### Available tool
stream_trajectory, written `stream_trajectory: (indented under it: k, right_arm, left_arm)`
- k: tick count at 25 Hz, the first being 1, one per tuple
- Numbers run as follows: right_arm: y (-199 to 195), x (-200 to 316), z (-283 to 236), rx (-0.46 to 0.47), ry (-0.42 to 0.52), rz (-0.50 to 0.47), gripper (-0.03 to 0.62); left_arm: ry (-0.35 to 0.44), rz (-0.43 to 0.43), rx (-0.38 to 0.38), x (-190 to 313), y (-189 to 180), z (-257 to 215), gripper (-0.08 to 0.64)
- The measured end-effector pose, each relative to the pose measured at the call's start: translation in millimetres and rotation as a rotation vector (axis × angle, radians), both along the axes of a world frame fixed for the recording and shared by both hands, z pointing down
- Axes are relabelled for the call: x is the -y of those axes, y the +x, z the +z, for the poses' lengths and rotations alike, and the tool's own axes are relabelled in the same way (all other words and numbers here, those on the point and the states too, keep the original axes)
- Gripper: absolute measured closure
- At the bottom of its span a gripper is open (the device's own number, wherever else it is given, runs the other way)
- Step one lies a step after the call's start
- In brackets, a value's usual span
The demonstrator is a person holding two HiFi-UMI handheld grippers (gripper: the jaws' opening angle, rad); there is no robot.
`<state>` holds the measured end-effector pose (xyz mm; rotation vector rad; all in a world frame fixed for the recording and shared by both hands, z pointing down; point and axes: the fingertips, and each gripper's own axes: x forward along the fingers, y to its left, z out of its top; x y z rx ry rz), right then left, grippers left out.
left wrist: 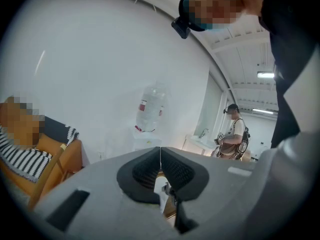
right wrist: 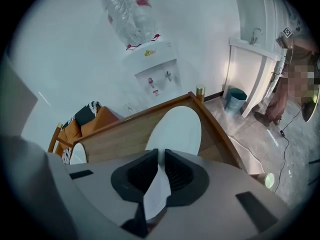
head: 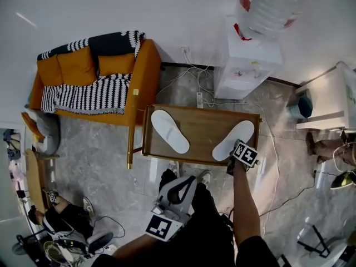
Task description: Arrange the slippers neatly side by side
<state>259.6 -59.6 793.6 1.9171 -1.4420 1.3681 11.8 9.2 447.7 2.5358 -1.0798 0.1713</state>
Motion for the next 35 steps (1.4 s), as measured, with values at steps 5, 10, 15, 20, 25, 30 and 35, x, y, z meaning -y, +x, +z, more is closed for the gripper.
stream_trajectory:
  k: [5, 10, 15, 20, 25, 30, 35]
  right_arm:
    - [-8.4, -1.1, -8.6, 0.0, 0.015, -0.022, 0.56]
    - [-21.3, 1.5, -26.3, -0.016, 0.052, -0.091, 0.563]
    - [-39.1, 6.1, -45.6, -0.042, 0.084, -0.203, 0.563]
    - [-61.8, 12.4, -62.5, -0.063, 0.102, -0.338, 0.565]
    - [-83.2, 18.2, -69.3, -0.096, 0.093, -0.464, 0.565]
    - [-103.8, 23.6, -66.1, -0.125, 0.075, -0.565, 0.566]
    - [-120.4, 28.8, -52.5, -0.153, 0.042, -0.654, 0.566]
  left_arm:
    - [0.001, 0.002, -0.005, 0.4, -1.3, -1.2, 0.543]
    - [-0.001, 0.001, -0.012, 2.2, -0.6, -2.8, 0.543]
    - [-0.002, -0.017, -0.024, 2.4, -3.4, -5.0, 0.543]
    - [-0.006, -0.044, -0.036, 1.9, -8.7, -7.5, 0.543]
    - [-0.008, -0.068, -0.034, 4.9, -19.1, -9.2, 0.543]
    - [-0.004, -0.097, -0.024, 10.4, -35.1, -9.6, 0.543]
    - [0.011, -0.15, -0.041, 19.5, -54.5, -7.3, 0.543]
